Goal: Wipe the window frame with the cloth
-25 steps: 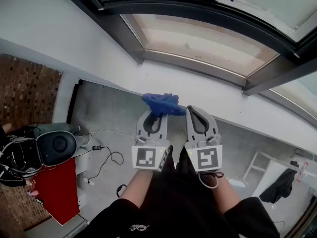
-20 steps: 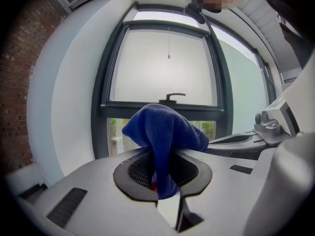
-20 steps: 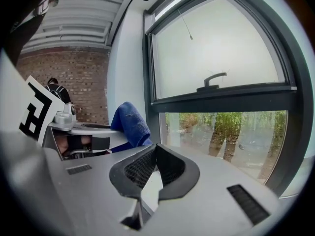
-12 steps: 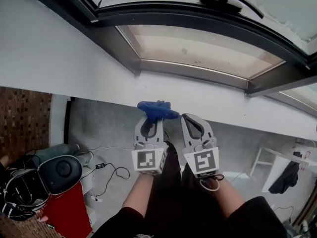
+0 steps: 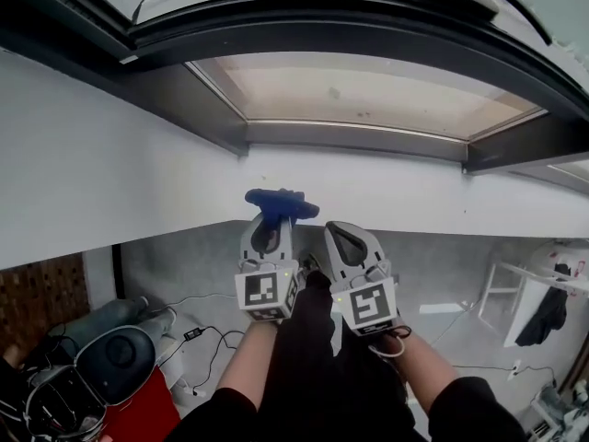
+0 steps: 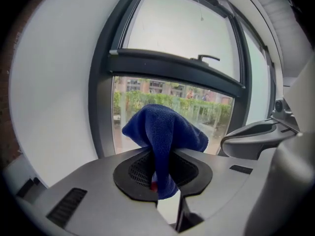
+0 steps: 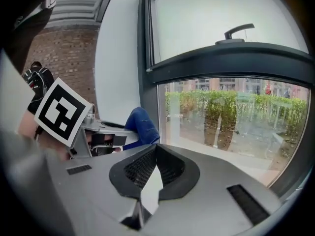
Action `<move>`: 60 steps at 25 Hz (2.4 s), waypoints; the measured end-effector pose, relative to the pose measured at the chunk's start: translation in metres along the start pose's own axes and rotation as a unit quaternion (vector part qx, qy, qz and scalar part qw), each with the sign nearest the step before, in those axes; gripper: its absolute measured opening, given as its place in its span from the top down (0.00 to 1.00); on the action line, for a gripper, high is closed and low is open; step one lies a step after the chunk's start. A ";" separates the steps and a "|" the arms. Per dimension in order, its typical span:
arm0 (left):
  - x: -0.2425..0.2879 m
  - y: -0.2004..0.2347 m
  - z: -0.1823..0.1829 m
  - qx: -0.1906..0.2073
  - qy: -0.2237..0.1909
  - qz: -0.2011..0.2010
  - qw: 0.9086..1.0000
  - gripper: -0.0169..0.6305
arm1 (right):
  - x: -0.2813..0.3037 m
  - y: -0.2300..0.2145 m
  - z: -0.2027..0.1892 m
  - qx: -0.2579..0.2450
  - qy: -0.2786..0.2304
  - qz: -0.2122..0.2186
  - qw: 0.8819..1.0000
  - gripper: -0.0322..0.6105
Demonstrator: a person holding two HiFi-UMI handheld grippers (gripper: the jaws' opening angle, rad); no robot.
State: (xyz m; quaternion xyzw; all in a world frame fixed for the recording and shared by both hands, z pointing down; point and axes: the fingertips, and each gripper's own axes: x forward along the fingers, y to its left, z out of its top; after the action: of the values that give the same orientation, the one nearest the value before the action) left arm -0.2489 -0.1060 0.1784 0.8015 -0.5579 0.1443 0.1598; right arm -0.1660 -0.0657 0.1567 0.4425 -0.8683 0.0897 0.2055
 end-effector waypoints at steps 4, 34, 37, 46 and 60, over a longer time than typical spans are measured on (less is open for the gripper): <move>0.032 0.006 -0.019 -0.003 0.000 0.028 1.000 0.88 | 0.024 -0.018 -0.019 -0.027 -0.007 0.016 0.999 0.94; 0.213 0.093 -0.171 0.134 -0.047 0.104 0.984 0.88 | 0.192 -0.030 -0.200 -0.023 -0.132 0.072 0.988 0.94; 0.218 0.114 -0.183 0.134 -0.045 0.111 0.984 0.88 | 0.201 -0.034 -0.208 -0.004 -0.148 0.059 0.987 0.94; 0.257 0.156 -0.174 0.283 0.034 0.174 0.942 0.88 | 0.201 -0.042 -0.223 0.009 -0.162 0.060 0.985 0.94; 0.328 0.198 -0.177 0.549 0.135 0.243 0.788 0.88 | 0.229 -0.053 -0.232 -0.009 -0.157 0.060 0.986 0.94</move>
State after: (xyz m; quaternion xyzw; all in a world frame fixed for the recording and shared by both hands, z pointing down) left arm -0.3345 -0.3754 0.4919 0.5644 -0.5336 0.5672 -0.2741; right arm -0.1791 -0.1862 0.4643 0.3965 -0.9155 0.0235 0.0644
